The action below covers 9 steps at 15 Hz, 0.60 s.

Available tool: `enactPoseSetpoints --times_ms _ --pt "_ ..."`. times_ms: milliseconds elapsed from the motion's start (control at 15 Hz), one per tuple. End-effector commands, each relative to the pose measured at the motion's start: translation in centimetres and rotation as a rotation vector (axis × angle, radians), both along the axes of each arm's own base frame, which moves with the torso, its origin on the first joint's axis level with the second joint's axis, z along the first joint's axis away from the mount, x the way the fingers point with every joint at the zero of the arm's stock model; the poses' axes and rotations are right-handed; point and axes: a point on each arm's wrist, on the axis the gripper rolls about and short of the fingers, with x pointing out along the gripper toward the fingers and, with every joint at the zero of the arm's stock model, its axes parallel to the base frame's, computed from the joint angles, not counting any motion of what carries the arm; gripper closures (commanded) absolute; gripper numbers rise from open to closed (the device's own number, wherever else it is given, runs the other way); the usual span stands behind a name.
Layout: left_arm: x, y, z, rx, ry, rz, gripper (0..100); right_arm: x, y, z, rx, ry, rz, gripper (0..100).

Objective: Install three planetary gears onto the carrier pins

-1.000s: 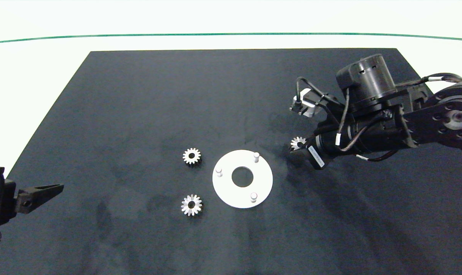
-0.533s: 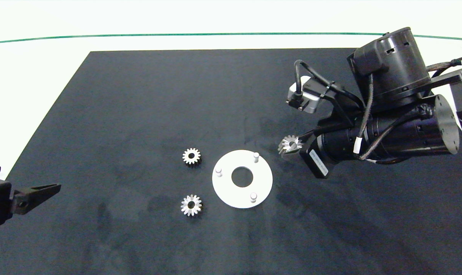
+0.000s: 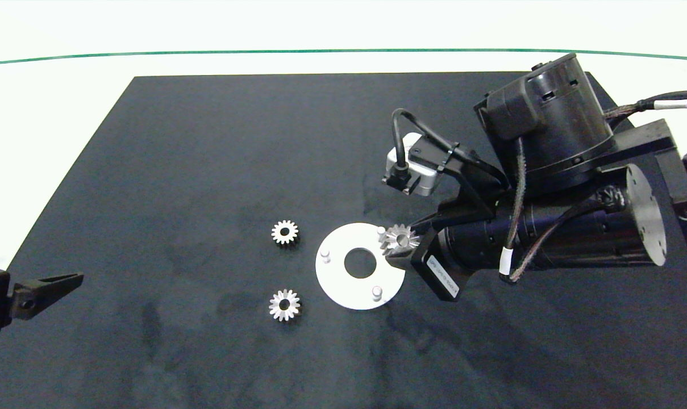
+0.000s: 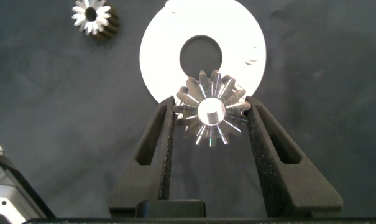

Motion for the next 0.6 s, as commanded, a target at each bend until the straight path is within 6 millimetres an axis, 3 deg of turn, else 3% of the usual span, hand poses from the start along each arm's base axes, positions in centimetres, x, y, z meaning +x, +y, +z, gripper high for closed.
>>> enactPoseSetpoints --times_ms 67,600 --pt "0.0 0.3 0.0 0.003 0.003 0.021 0 -0.4 0.7 -1.0 -0.026 0.026 0.024 69" --pt "-0.2 0.4 0.0 0.011 -0.001 0.026 0 -0.1 1.6 -2.8 -0.077 0.056 0.022 69"
